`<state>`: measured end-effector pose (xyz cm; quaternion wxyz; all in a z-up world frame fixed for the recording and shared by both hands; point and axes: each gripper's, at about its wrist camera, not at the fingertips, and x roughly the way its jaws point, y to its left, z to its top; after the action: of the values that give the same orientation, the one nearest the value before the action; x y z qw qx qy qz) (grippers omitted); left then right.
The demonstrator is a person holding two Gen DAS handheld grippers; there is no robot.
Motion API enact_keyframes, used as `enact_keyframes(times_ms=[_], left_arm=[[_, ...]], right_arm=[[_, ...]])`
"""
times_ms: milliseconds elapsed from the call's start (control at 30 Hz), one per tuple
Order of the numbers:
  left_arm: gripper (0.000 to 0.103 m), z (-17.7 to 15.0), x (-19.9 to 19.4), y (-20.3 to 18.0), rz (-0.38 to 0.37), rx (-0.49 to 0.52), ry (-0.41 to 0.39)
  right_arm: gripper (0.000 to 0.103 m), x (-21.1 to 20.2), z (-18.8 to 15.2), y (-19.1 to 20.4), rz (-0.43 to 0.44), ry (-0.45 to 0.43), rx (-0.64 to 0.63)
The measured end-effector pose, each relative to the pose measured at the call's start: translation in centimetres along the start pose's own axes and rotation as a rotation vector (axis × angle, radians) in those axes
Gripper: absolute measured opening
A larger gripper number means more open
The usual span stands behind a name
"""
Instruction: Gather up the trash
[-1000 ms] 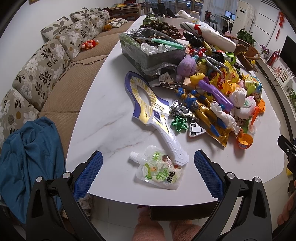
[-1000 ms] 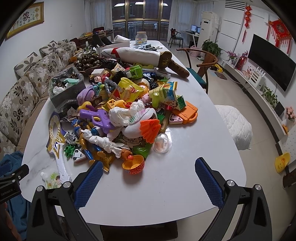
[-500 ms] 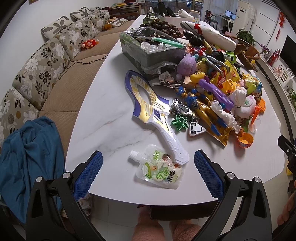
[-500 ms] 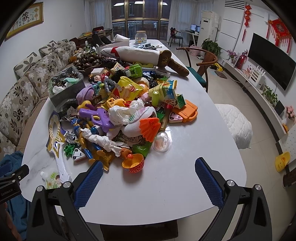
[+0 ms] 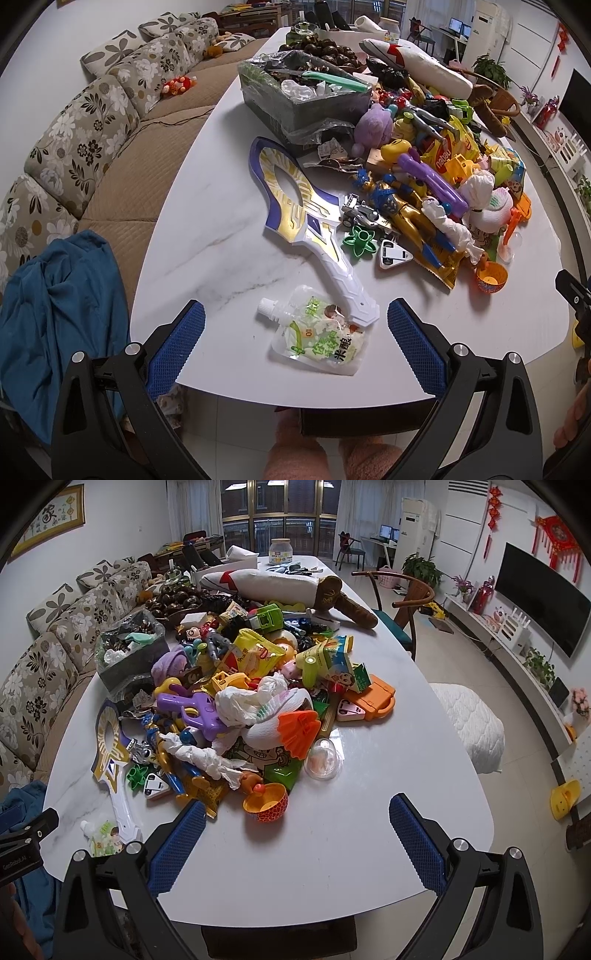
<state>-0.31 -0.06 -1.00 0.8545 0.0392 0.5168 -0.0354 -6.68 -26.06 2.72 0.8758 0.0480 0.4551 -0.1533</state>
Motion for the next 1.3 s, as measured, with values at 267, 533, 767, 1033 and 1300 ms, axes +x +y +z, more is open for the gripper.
enact_keyframes(times_ms=[267, 533, 767, 1033, 1300], left_arm=[[0.097, -0.2, 0.1, 0.1, 0.001, 0.0, 0.003], [0.097, -0.2, 0.3, 0.1, 0.003, 0.001, 0.008], [0.097, -2.2, 2.6, 1.0, 0.023, 0.001, 0.078], [0.097, -4.8, 4.2, 4.4, 0.081, -0.047, 0.158], [0.097, -6.7, 4.7, 6.1, 0.121, -0.084, 0.206]], right_arm=[[0.098, 0.1, 0.1, 0.0, 0.002, 0.003, -0.001], [0.098, 0.4, -0.1, 0.0, 0.012, 0.008, -0.002], [0.098, 5.7, -3.0, 0.4, 0.043, 0.099, -0.065], [0.082, 13.4, -2.2, 2.4, 0.083, 0.192, -0.117], [0.048, 15.0, -0.2, 1.8, 0.158, 0.209, -0.061]])
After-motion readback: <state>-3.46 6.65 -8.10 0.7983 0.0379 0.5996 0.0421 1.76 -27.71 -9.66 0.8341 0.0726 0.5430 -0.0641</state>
